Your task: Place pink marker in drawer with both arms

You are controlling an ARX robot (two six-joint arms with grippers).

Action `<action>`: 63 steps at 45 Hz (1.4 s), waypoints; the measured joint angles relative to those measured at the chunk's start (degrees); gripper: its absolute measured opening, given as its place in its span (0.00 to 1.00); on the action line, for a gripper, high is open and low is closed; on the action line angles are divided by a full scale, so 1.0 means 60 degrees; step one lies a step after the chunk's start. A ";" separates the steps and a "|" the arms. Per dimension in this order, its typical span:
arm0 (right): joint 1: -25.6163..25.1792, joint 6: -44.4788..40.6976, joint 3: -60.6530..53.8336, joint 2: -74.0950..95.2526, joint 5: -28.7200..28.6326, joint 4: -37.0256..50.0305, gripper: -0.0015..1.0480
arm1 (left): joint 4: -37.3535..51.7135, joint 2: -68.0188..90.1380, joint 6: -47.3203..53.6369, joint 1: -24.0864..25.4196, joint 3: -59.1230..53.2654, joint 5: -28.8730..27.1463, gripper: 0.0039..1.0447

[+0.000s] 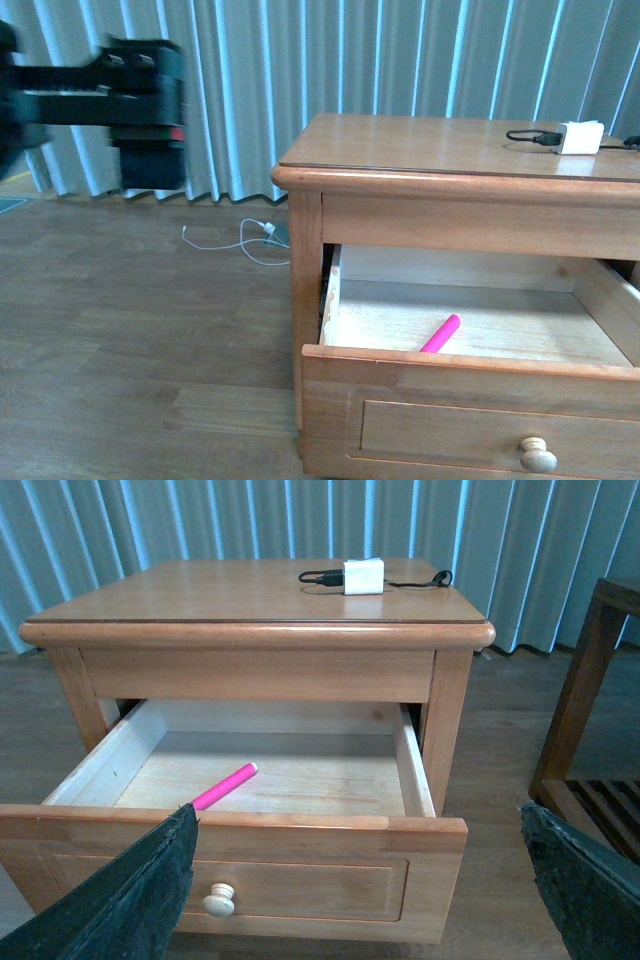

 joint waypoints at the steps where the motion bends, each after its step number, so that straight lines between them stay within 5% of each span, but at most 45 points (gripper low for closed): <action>1: 0.0000 0.0000 0.0000 0.0000 0.0000 0.0000 0.92 | -0.0055 -0.0182 -0.0044 0.0025 -0.0098 -0.0007 0.94; 18: 0.0000 0.0000 0.0000 0.0000 0.0000 0.0000 0.92 | -0.3661 -0.6692 -0.0616 0.0780 -0.3282 -0.0809 0.94; 28: 0.0000 0.0000 0.0000 0.0000 0.0004 0.0000 0.92 | -0.3719 -0.7162 -0.0798 0.0867 -0.3384 -0.0743 0.94; 33: 0.0000 0.0000 0.0000 0.0000 0.0004 0.0000 0.92 | -0.2084 -0.7690 -0.0040 0.1457 -0.4240 0.0805 0.73; 52: 0.0000 0.0000 0.0000 0.0000 0.0000 0.0000 0.92 | -0.2065 -0.9012 0.0390 0.3435 -0.5442 0.2677 0.05; 63: 0.0000 0.0000 0.0000 0.0000 0.0004 0.0000 0.92 | -0.2259 -0.9570 0.0404 0.3497 -0.5814 0.2787 0.04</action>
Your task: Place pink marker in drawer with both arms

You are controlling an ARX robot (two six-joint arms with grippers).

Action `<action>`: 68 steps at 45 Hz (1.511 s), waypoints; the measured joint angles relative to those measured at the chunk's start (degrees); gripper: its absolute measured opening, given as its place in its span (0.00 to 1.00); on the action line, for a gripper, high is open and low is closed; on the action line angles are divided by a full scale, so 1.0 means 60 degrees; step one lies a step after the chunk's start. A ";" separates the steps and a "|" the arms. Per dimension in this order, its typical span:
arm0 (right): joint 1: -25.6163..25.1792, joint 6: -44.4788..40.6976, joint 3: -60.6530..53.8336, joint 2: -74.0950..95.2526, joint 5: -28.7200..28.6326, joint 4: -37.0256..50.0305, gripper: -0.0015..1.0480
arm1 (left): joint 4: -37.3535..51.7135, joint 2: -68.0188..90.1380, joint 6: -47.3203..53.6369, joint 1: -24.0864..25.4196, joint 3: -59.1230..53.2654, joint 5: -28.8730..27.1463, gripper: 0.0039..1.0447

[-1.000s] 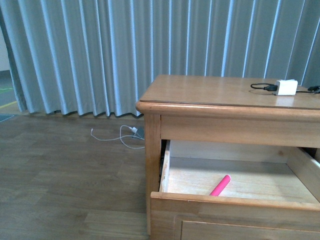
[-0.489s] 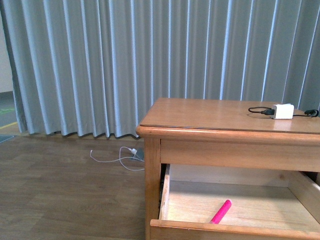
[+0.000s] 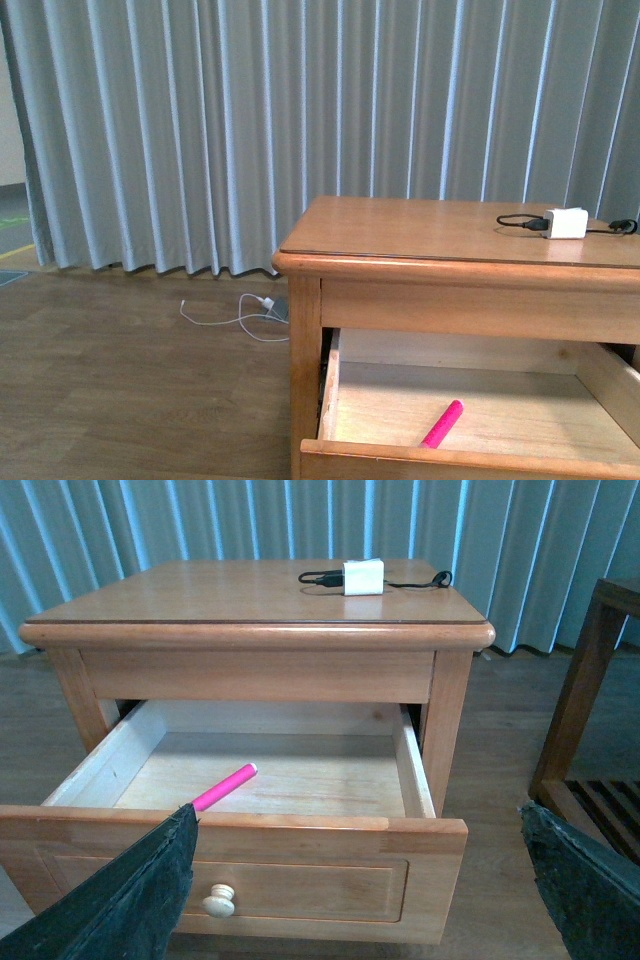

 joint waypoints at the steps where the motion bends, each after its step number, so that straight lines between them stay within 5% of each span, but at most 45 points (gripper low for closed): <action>1: 0.0000 0.0000 0.0000 0.0000 -0.0004 0.0000 0.92 | -0.0022 -0.0066 0.0000 0.0000 -0.0033 0.0004 0.04; 10: 0.0000 0.0000 0.0000 0.0000 0.0000 0.0000 0.92 | -0.1450 -0.1515 0.0000 0.0000 -0.0262 0.0011 0.04; 31: 0.0000 0.0000 -0.0004 -0.0004 0.0000 0.0000 0.92 | -0.1501 -0.2080 0.0015 0.0004 -0.0415 0.0011 0.04; 35: 0.0000 0.0000 -0.0004 0.0000 0.0004 0.0000 0.92 | -0.1501 -0.2080 0.0018 0.0004 -0.0415 0.0007 0.20; 39: 0.0696 0.0809 0.0532 0.0929 0.1621 -0.1457 0.92 | -0.1501 -0.2084 0.0018 0.0004 -0.0419 0.0011 0.39; 47: 0.0951 0.0954 0.1446 0.4896 -0.0404 -0.1257 0.92 | -0.1501 -0.2084 0.0022 0.0004 -0.0419 0.0011 0.79; 52: 0.0984 0.0721 0.2036 0.7140 -0.0991 -0.0466 0.92 | -0.1501 -0.2084 0.0022 0.0004 -0.0419 0.0011 0.95; 68: 0.1570 0.0820 0.3971 1.3034 -0.0284 0.2087 0.92 | -0.1501 -0.2084 0.0025 0.0004 -0.0419 0.0011 0.94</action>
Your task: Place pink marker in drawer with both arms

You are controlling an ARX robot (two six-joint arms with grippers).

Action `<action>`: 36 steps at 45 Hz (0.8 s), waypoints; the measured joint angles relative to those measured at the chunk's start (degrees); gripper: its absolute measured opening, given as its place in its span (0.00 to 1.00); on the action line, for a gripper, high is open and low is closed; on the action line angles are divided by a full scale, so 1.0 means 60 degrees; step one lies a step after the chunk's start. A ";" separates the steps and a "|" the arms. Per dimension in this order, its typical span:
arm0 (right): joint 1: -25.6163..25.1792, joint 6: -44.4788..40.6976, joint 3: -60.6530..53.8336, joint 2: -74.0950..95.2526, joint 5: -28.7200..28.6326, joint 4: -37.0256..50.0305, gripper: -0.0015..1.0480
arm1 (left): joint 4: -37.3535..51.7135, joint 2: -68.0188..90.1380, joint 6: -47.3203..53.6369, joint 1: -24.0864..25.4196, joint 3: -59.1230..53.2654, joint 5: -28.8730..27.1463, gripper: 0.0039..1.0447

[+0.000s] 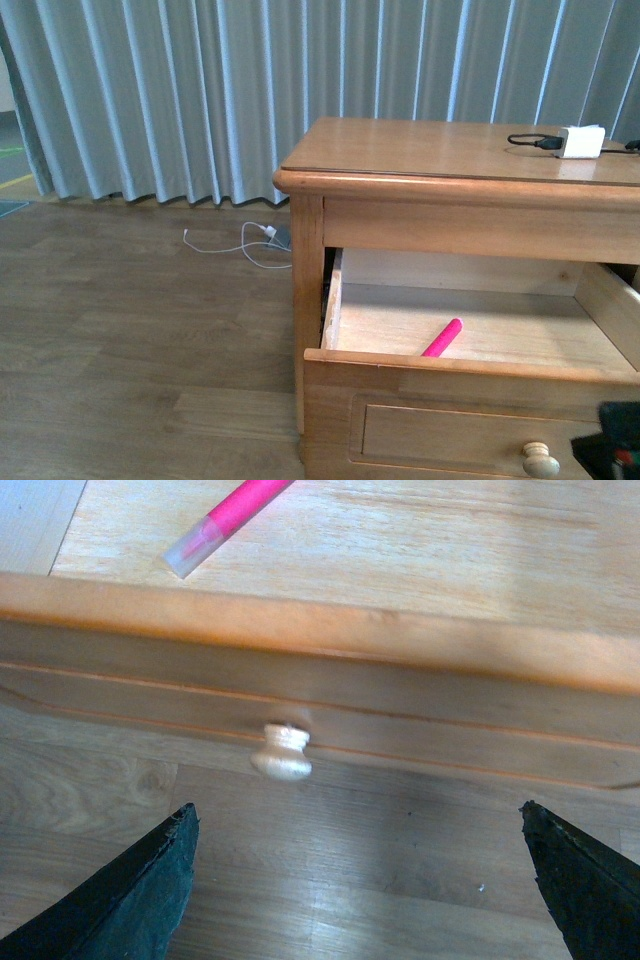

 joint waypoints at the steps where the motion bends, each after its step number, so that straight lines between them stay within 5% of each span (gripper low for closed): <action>1: 0.0062 0.0051 0.0193 0.0375 0.0036 0.0182 0.92 | 0.0000 0.0000 0.0000 0.0000 0.0000 0.0000 0.94; 20: 0.0627 0.0441 0.3220 0.4721 0.1891 0.3577 0.92 | 0.0000 0.0000 0.0000 0.0000 0.0000 0.0000 0.94; 36: 0.0448 0.0291 0.5508 0.6830 0.2648 0.4586 0.92 | 0.0000 0.0000 0.0000 0.0000 0.0000 0.0000 0.94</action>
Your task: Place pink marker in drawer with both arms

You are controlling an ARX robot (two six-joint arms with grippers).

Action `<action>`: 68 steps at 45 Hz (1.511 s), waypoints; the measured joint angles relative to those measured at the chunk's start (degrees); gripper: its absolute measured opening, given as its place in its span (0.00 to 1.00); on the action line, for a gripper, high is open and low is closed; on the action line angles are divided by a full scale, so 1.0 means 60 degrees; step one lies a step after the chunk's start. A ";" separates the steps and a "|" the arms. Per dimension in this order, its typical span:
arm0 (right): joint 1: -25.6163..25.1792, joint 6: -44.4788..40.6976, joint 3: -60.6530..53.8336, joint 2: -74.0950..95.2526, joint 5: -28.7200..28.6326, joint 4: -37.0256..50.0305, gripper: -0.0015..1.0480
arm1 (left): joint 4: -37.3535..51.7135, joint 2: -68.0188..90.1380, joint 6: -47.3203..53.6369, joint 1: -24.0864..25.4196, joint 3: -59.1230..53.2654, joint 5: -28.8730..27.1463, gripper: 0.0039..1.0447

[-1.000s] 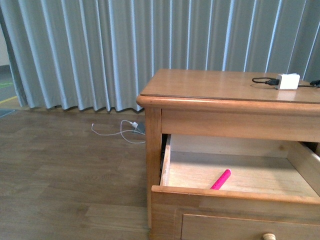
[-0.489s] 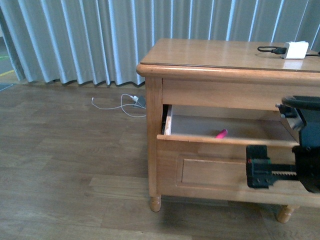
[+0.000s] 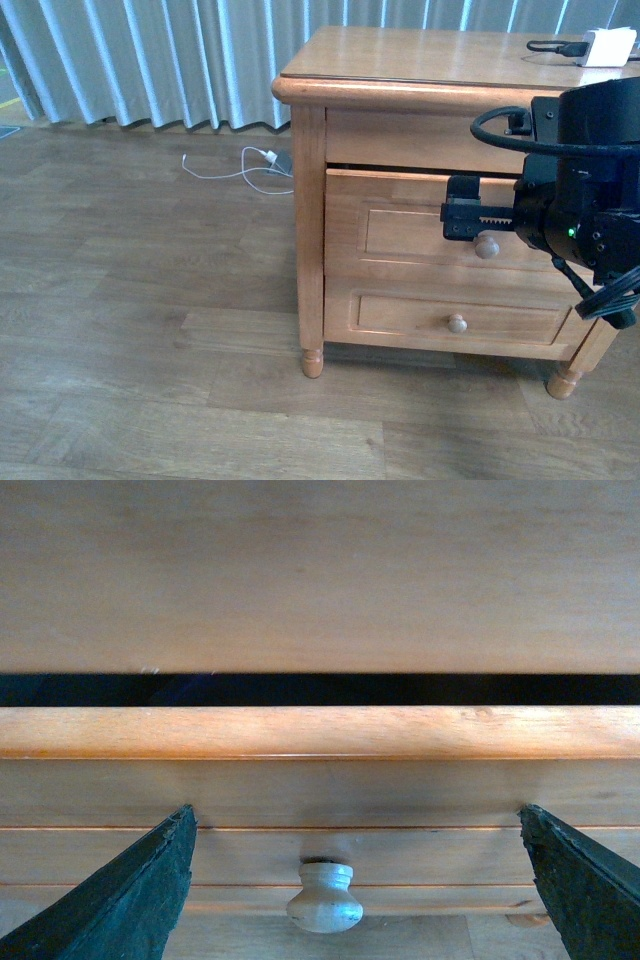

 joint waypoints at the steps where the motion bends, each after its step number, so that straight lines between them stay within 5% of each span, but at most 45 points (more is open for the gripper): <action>1: -0.0025 0.0040 0.0142 0.0106 0.0076 0.0000 0.92 | 0.0000 0.0000 0.0000 0.0000 0.0000 0.0000 0.94; 18: -0.0200 0.0193 0.0335 0.0426 0.0255 0.0379 0.92 | 0.0000 0.0000 0.0000 0.0000 0.0000 0.0000 0.94; 36: -0.0251 0.0262 -0.1861 -0.2335 -0.1042 -0.0550 0.92 | 0.0000 0.0000 0.0000 0.0000 0.0000 0.0000 0.94; 56: -0.0561 -0.0211 -0.6524 -1.1770 -0.2597 -0.4969 0.92 | 0.0000 0.0000 0.0000 0.0000 0.0000 0.0000 0.94; 68: -0.0976 -0.0419 -0.7424 -1.5748 -0.2805 -0.7278 0.92 | 0.0000 0.0000 0.0000 0.0000 0.0000 0.0000 0.94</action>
